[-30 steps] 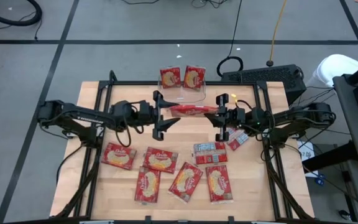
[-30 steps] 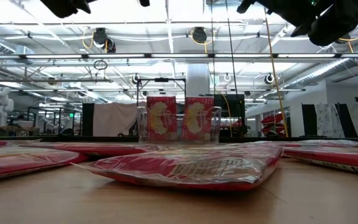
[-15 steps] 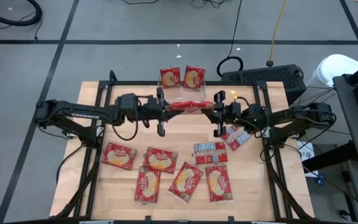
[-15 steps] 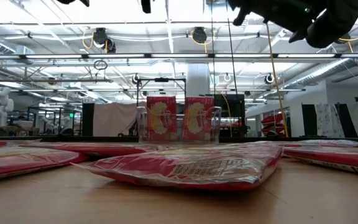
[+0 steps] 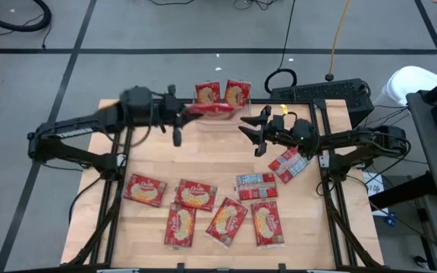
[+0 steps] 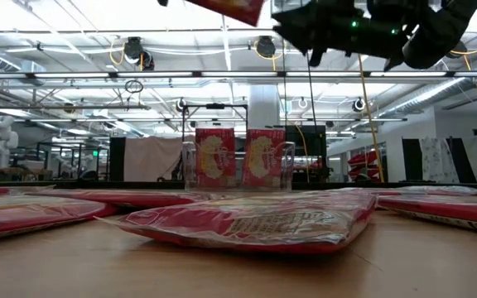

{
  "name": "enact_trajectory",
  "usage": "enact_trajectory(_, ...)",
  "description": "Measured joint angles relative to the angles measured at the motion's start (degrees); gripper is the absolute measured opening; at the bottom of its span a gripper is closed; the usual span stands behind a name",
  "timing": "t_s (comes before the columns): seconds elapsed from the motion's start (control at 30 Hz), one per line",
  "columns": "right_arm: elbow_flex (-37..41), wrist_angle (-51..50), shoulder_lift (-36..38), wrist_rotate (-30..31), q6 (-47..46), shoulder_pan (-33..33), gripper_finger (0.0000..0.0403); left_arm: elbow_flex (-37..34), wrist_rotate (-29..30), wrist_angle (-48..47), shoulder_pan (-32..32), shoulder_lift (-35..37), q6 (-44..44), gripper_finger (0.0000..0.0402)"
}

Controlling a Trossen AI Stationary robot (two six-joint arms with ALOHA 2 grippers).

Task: Sort popcorn bags into baskets
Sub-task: Put the red popcorn bag into the transparent bin

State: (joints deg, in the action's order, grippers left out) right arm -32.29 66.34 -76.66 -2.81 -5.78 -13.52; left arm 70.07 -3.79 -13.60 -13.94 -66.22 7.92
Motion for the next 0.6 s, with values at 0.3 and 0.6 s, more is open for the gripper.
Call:
enact_trajectory(0.3,0.0,-13.33,0.0,-0.34,0.57,1.48,0.0154,20.2,0.26,-21.1,-9.97,-10.1,2.96,0.0016)
enact_trajectory(0.6,0.0,-24.57,0.0,-0.45,1.17,5.65,0.0153,27.31,-0.72,-30.79,-17.14,-23.11,5.73,0.0025)
